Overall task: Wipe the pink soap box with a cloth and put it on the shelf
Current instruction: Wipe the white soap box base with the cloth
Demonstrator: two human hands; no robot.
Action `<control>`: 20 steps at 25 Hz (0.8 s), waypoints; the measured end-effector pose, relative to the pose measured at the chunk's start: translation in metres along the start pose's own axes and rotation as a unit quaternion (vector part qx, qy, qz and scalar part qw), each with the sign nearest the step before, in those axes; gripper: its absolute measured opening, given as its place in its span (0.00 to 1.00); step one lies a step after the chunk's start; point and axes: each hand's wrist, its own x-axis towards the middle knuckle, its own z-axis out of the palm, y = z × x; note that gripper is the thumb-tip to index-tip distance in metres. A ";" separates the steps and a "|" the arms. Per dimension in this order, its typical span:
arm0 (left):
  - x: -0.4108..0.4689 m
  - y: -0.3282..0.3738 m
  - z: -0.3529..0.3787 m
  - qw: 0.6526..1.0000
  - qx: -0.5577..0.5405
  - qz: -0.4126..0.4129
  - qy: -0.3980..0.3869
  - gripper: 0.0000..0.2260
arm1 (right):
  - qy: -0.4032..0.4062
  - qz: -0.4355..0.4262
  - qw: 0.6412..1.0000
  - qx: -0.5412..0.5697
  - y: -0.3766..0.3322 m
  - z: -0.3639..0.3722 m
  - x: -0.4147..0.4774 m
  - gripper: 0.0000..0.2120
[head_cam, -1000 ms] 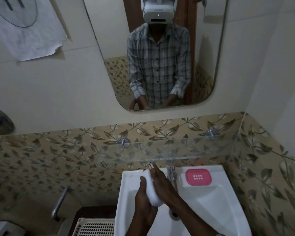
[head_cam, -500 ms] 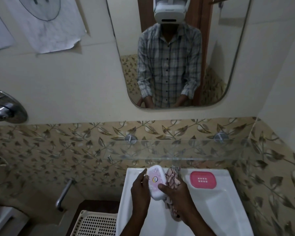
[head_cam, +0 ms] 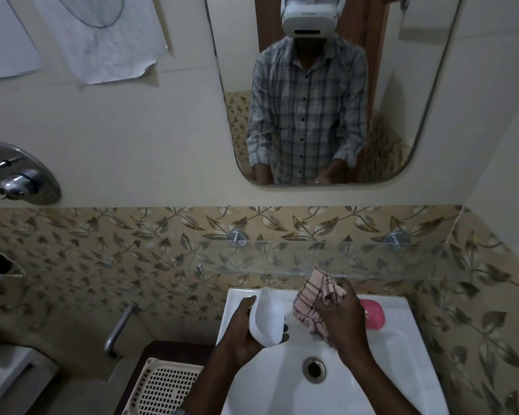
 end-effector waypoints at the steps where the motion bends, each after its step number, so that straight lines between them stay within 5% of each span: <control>1: -0.001 0.000 0.000 0.999 -0.018 -0.012 -0.023 0.24 | -0.001 -0.108 0.992 -0.060 0.001 0.001 0.001 0.21; 2: -0.002 -0.001 0.001 0.999 -0.024 -0.017 -0.037 0.22 | -0.037 -0.244 0.961 -0.124 0.008 0.006 -0.001 0.19; 4: -0.003 -0.004 0.006 0.999 -0.002 -0.015 -0.051 0.19 | -0.146 -0.511 0.813 -0.238 0.026 0.021 -0.014 0.14; 5: -0.003 -0.005 0.007 0.998 0.013 -0.018 -0.053 0.19 | -0.211 -0.574 0.741 -0.277 0.034 0.022 -0.018 0.16; 7: -0.005 -0.012 0.005 0.998 0.019 -0.022 -0.049 0.20 | -0.303 -0.587 0.665 -0.348 0.042 0.016 -0.007 0.26; 9: -0.002 -0.016 -0.001 0.999 0.006 -0.011 -0.042 0.22 | -0.264 -0.599 0.620 -0.432 0.038 0.011 0.003 0.28; 11: -0.003 -0.013 0.000 1.000 0.008 0.021 -0.011 0.22 | -0.184 -0.574 0.637 -0.481 0.035 0.024 -0.006 0.22; 14: -0.001 -0.009 0.013 0.991 0.081 0.052 0.096 0.23 | -0.091 -0.463 0.729 -0.497 0.023 0.054 -0.027 0.13; 17: 0.000 -0.017 0.015 0.986 0.098 0.048 0.128 0.24 | -0.160 -0.334 0.793 -0.484 0.009 0.059 -0.032 0.11; 20: 0.006 -0.023 0.014 0.971 0.114 0.133 0.160 0.20 | -0.279 -0.170 0.853 -0.408 -0.006 0.054 -0.033 0.08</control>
